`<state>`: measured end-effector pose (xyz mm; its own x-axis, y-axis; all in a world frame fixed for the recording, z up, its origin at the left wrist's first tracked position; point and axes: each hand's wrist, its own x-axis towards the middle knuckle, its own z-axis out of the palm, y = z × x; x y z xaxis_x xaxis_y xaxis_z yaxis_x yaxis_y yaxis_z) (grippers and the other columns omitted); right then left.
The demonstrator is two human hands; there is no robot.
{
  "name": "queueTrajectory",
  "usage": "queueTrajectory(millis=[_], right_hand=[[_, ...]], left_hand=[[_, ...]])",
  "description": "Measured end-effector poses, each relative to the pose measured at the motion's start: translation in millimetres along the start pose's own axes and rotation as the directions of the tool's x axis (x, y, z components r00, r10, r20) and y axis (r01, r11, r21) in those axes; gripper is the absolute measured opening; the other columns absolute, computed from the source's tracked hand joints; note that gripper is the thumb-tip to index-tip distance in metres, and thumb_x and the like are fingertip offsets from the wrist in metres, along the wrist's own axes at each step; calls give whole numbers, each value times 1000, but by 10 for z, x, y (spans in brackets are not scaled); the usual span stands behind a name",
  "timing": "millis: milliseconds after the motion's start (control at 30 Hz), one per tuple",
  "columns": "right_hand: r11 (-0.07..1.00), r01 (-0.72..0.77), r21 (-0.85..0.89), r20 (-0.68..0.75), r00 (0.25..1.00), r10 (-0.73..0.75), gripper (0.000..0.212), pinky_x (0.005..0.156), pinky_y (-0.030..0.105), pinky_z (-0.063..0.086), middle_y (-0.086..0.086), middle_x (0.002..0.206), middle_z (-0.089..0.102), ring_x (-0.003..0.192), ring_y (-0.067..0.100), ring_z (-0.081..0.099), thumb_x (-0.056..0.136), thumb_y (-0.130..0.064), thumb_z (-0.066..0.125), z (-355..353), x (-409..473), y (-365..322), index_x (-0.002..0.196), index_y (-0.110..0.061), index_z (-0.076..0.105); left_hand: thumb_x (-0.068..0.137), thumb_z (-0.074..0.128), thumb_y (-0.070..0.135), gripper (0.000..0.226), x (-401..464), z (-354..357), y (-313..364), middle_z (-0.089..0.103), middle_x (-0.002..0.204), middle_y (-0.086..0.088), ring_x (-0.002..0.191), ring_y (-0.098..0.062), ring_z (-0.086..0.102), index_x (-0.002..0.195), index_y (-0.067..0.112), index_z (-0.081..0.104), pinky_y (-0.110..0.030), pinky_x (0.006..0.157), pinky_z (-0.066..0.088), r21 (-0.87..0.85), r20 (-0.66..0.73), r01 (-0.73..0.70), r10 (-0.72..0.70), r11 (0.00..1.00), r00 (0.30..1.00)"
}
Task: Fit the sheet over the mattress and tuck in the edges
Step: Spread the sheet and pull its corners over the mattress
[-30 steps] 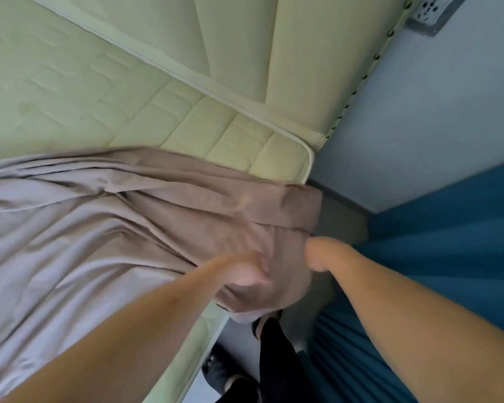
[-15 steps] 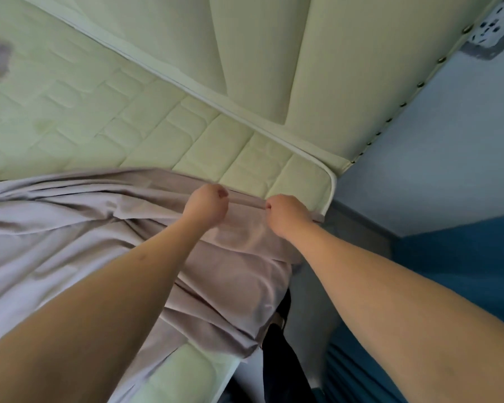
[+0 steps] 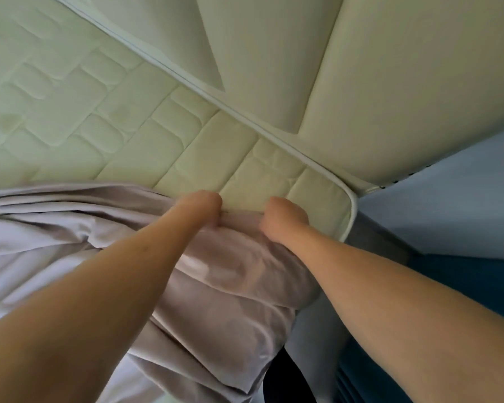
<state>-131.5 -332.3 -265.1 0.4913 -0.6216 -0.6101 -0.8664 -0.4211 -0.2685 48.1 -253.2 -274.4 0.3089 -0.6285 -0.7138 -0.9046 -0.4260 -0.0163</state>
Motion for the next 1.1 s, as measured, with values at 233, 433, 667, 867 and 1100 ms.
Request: queueTrajectory(millis=[233, 433, 667, 867, 1100], right_hand=[[905, 334, 262, -614, 781, -111, 21, 75, 44, 53, 16, 107, 70, 96, 38, 65, 101, -17, 48, -350, 255, 58, 121, -12, 51], [989, 137, -46, -226, 963, -144, 74, 120, 51, 23, 7, 166, 14, 152, 33, 17, 88, -15, 53, -274, 468, 299, 157, -26, 24], [986, 168, 13, -173, 971, -163, 55, 111, 44, 35, 9, 150, 42, 139, 32, 38, 100, -25, 41, -165, 626, 353, 152, -12, 34], [984, 89, 152, -303, 952, -39, 31, 86, 41, 54, 19, 119, 67, 109, 37, 65, 95, -17, 56, -261, 754, 429, 124, -9, 51], [999, 46, 5, -205, 978, -44, 49, 115, 46, 34, 18, 154, 41, 141, 38, 40, 102, -20, 45, -423, 1126, 563, 150, -15, 39]], left_hand=[[88, 54, 9, 29, 98, -1069, 258, 44, 128, -10, 95, -31, 56, 117, 11, 53, -38, 85, 49, -667, -653, -258, -382, 699, 654], [94, 59, 20, 22, 212, -706, 287, 54, 121, -11, 92, -38, 61, 113, 11, 52, -41, 71, 47, -470, -544, -13, -278, 883, 792], [92, 62, 55, 54, 529, -684, 474, 74, 94, -17, 85, -35, 73, 102, 3, 71, -44, 69, 62, -930, 81, 208, -383, 302, 920], [91, 62, 48, 43, 821, -696, 687, 69, 70, -7, 73, -30, 70, 81, 7, 69, -32, 55, 51, -857, -167, 134, -513, 498, 842], [85, 65, 16, 9, 972, -607, 977, 69, 79, -1, 80, -25, 65, 76, 19, 67, -32, 67, 48, -701, -294, -42, -236, 712, 926]])
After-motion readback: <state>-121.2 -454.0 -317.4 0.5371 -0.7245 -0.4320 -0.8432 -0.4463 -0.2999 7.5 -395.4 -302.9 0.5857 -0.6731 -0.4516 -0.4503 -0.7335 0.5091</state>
